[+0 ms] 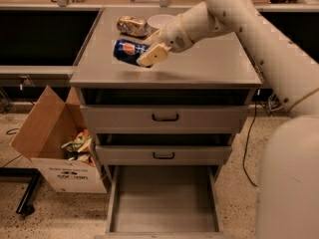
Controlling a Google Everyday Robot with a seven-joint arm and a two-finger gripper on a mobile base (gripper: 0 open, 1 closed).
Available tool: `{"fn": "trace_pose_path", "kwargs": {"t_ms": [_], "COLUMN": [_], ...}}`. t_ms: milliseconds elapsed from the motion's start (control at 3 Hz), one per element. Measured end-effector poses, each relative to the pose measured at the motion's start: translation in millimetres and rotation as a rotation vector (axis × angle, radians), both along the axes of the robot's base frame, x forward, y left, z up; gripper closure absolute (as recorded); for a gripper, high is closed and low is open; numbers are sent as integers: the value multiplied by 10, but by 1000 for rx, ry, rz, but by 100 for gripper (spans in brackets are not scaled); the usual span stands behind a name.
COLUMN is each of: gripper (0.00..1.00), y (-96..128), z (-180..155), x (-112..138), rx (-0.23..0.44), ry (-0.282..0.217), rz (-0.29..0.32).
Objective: Place pepsi can into bottom drawer
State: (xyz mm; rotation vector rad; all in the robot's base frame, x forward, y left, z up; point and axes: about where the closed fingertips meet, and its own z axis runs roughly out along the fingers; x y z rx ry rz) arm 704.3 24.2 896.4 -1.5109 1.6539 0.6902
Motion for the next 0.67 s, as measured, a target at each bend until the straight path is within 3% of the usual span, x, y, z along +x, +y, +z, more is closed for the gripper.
{"fn": "trace_pose_path", "kwargs": {"t_ms": [333, 667], "gripper": [100, 100], "y": [-254, -236], "z": [26, 11], "x": [-316, -318], "rx": [-12, -17], "ry": [0, -6], "rz": [-36, -25]}}
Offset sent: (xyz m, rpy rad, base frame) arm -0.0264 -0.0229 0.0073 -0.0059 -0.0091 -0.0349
